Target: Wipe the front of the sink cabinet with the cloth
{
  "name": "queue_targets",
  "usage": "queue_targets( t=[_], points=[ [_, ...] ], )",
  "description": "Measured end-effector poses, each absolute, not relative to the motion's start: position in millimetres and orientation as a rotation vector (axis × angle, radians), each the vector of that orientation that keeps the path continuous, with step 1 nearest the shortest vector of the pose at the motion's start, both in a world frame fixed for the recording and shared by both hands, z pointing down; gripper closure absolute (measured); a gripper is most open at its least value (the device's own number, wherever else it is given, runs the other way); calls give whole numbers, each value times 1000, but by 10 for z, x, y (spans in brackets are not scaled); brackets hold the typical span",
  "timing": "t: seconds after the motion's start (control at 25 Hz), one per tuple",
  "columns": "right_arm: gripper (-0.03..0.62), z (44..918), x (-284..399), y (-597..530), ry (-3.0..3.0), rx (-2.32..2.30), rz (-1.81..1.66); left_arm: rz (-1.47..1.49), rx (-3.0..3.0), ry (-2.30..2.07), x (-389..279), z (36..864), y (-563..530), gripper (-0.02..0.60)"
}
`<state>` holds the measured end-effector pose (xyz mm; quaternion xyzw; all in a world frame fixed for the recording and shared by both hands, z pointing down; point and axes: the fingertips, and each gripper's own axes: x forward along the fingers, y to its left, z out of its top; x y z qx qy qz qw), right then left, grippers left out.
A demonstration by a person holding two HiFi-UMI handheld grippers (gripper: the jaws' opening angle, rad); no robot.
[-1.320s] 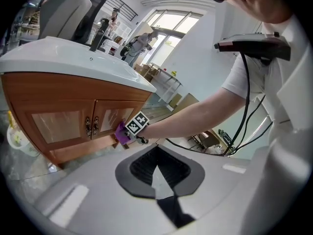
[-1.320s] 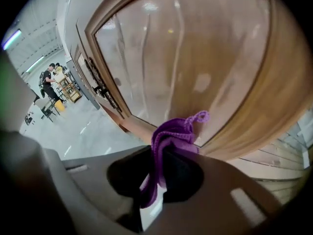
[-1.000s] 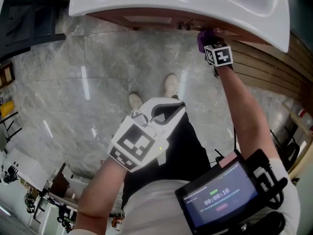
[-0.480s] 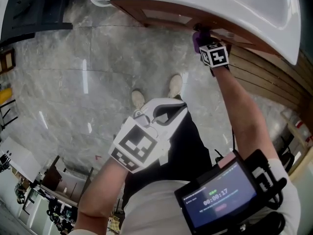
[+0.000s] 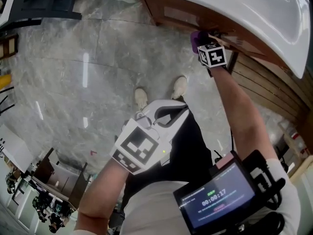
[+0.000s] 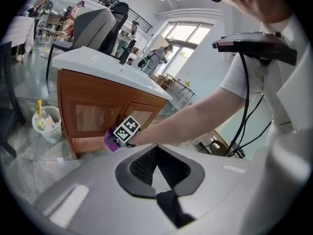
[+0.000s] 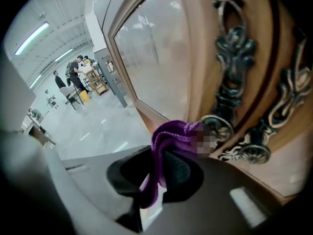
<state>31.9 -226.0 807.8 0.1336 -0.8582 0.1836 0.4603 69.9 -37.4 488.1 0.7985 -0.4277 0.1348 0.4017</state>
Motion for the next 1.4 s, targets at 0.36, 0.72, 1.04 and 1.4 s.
queue_targets(
  t=[0.36, 0.72, 1.04, 1.4],
  points=[
    [539, 8038, -354, -2056, -2145, 259, 419, 298, 1976, -1158, 375, 4892, -168, 574],
    [539, 8009, -990, -1873, -2167, 176, 372, 252, 1923, -1238, 54, 4915, 28, 574],
    [539, 7969, -1538, -1709, -2174, 108, 324, 220, 1879, -1287, -294, 4922, 206, 574],
    [539, 7962, -1884, -1557, -2167, 33, 271, 197, 1841, -1333, -534, 4954, 391, 574]
  ],
)
